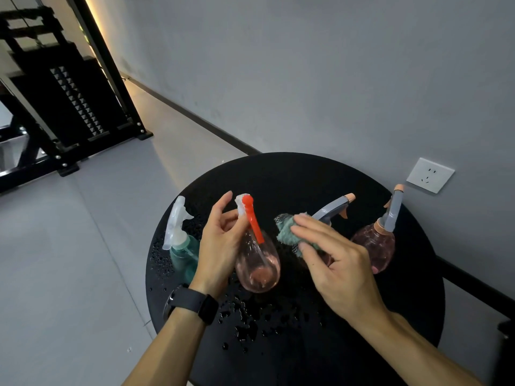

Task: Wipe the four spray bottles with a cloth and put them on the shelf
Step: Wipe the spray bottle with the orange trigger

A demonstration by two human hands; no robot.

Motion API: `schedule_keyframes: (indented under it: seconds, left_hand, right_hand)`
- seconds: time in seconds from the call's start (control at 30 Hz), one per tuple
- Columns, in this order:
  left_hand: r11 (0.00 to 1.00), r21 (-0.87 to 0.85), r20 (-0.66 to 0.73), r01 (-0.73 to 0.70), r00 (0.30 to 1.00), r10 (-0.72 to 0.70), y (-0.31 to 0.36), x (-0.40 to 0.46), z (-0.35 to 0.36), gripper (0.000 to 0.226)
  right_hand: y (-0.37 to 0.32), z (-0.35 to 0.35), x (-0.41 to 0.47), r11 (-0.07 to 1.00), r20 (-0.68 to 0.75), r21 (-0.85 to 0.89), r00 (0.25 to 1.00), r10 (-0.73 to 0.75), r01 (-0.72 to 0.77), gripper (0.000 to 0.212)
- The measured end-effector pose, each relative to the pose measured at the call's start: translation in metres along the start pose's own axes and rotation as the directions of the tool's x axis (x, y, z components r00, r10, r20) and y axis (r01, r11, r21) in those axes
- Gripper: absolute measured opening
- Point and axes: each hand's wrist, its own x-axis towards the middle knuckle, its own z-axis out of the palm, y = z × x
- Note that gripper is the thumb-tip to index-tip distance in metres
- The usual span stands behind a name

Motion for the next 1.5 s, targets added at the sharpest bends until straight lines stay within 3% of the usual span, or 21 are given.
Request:
schedule_keyframes:
  seconds: [0.5,0.97,1.2,1.37,1.5]
  left_hand:
    - [0.893,0.433,-0.017,-0.119,0.99,0.141,-0.025,0.007,-0.013,0.045]
    - [0.84,0.532,-0.05,-0.106,0.986,0.156,-0.031,0.01,-0.019,0.049]
    - [0.758,0.642,-0.021,-0.112,0.986,0.164,-0.022,-0.008,-0.022,0.07]
    - [0.717,0.664,-0.045,-0.213,0.945,0.322,0.0,-0.027,-0.017,0.055]
    - [0.645,0.682,-0.003,-0.345,0.881,0.474,0.018,-0.04,0.0,0.042]
  right_hand:
    - [0.002,0.0,0.001,1.0,-0.022,-0.019,1.0,-0.009,0.009,0.034]
    - [0.001,0.004,0.002,0.999,-0.019,-0.041,1.0,-0.003,0.002,0.035]
    - [-0.002,0.003,0.004,0.991,-0.039,-0.102,0.995,-0.096,0.092,0.035]
    - [-0.001,-0.008,0.006,0.975,-0.052,-0.155,0.984,-0.169,0.16,0.034]
    - [-0.004,-0.031,0.011,0.979,-0.165,-0.169,0.976,-0.143,0.115,0.033]
